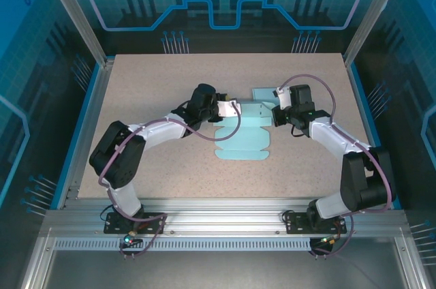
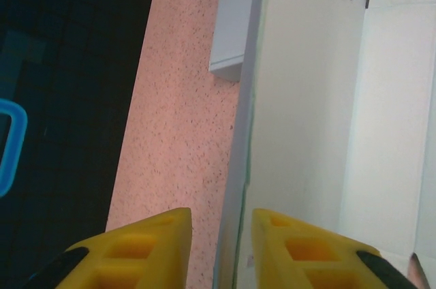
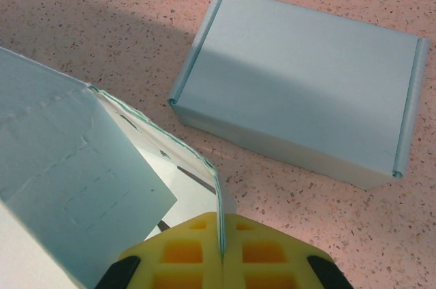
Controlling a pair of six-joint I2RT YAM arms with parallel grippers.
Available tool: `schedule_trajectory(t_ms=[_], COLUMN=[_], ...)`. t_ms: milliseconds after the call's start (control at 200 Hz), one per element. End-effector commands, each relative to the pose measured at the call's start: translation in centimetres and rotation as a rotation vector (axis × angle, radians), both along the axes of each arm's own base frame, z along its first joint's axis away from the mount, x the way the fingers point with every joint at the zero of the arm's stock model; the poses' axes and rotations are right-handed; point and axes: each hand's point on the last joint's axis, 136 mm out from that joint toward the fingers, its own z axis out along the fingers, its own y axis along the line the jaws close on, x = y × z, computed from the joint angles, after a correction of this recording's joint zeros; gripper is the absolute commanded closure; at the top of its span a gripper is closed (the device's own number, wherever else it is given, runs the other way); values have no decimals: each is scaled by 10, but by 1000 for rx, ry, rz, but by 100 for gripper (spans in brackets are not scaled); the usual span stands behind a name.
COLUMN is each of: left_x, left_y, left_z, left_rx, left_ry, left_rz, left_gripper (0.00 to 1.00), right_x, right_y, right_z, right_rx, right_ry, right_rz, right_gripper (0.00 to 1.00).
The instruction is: Fold the paper box
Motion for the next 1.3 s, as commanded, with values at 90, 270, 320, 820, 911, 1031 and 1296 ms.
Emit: schedule_trajectory(t_ms=[90,270,320,820,911,1031,1296], left_x=[18,21,22,27,31,33,31], left_y=[-18,-21,-20,-5,-7,-9,-6], left_z=[19,19,15,-44,-47,-47,-59], left_rx=[25,57,83,334,357,372,395], left_ry=[-163,-283,-314,-490,-550,-620,-607], left_rz=[-5,-3,-7,-16,-9,-8,-16], left_gripper=[85,96,98,100,100,100,100], right_x=[4,5,5,6,5,4,0], right_y=[7,7,7,7,11,15,26], right_z=[1,-3,-4,-10,-9,-5,2], right_rx=[8,33,51,190,208,238,330], right_ry=[-12,18,30,112,117,118,105], right_rz=[26,14,10,-4,6,16,34], right_gripper=[100,100,100,98,97,96,87])
